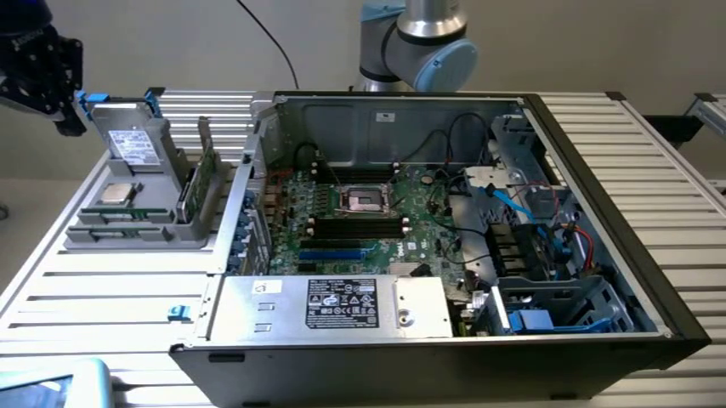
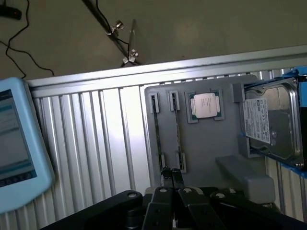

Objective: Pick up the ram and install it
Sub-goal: 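Pick up the ram and move it above insertion slot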

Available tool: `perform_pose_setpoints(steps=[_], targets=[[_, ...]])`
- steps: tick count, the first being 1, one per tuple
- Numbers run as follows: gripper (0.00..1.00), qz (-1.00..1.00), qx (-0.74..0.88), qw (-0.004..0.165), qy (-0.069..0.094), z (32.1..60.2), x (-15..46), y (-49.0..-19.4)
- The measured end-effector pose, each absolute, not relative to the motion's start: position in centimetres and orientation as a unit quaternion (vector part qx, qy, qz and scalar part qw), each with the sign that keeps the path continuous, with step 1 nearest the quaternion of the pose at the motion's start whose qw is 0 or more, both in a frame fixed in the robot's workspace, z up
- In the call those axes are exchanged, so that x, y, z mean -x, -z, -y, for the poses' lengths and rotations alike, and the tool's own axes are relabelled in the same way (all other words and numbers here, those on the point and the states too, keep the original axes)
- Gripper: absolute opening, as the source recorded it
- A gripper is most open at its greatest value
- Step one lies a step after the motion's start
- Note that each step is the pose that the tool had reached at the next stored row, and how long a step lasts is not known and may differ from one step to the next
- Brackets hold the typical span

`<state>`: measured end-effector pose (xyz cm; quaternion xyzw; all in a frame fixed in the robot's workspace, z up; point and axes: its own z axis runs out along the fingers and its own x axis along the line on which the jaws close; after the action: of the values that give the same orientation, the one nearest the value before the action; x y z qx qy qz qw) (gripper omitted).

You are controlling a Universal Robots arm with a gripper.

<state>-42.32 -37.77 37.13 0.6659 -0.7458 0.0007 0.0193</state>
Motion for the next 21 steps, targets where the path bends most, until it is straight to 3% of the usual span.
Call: perform_pose_setpoints(steps=[18,20,21], targets=[[0.11,0.728,-0.685,0.019,-0.001,37.76,42.32,-37.08],[0.12,0.728,-0.685,0.019,-0.001,37.76,42.32,-37.07],[0.18,0.728,-0.685,0.019,-0.001,37.76,42.33,-37.07]])
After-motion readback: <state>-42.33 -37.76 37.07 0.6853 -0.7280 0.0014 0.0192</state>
